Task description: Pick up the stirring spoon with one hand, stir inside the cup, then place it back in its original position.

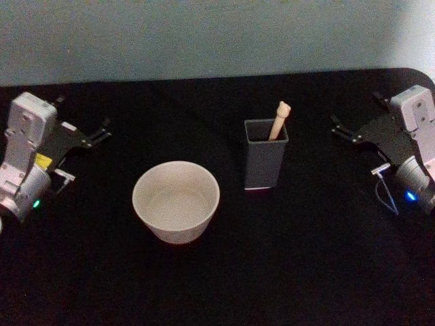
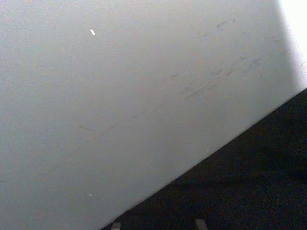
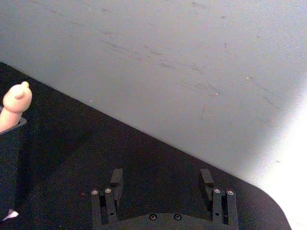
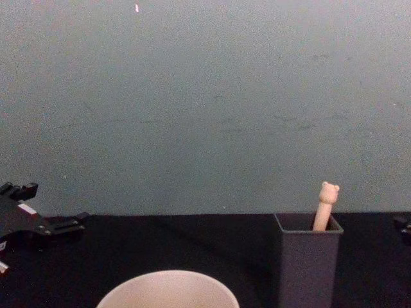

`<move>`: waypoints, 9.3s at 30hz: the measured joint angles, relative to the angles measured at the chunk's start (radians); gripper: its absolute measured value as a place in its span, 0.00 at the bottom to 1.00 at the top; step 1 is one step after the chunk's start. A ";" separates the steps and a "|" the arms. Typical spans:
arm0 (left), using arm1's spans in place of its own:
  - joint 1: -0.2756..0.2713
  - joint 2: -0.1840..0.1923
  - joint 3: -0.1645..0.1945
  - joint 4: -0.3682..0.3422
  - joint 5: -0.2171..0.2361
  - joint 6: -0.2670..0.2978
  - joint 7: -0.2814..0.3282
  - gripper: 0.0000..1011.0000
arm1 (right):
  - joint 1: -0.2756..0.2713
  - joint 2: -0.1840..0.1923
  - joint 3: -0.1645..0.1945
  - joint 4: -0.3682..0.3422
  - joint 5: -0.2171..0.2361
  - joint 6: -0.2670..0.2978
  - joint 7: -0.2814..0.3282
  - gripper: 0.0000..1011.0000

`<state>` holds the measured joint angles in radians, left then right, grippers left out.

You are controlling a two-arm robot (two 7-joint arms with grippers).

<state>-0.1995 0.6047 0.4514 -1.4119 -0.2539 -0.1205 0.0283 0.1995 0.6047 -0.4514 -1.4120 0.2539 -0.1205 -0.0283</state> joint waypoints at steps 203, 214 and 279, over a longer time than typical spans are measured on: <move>0.000 0.000 0.000 0.000 0.000 0.000 0.000 0.99 | 0.050 -0.223 0.094 0.032 0.316 0.158 0.449 0.19; 0.000 0.000 0.000 0.000 0.000 0.000 0.000 0.99 | 0.046 -0.216 0.097 0.010 0.317 0.157 0.458 0.19; 0.000 0.000 0.000 0.000 0.000 0.000 0.000 0.99 | 0.075 -0.145 0.107 -0.286 0.335 0.211 0.445 0.18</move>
<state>-0.1995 0.6047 0.4514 -1.4120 -0.2539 -0.1205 0.0283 0.2740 0.4600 -0.3442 -1.6979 0.5893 0.0906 0.4165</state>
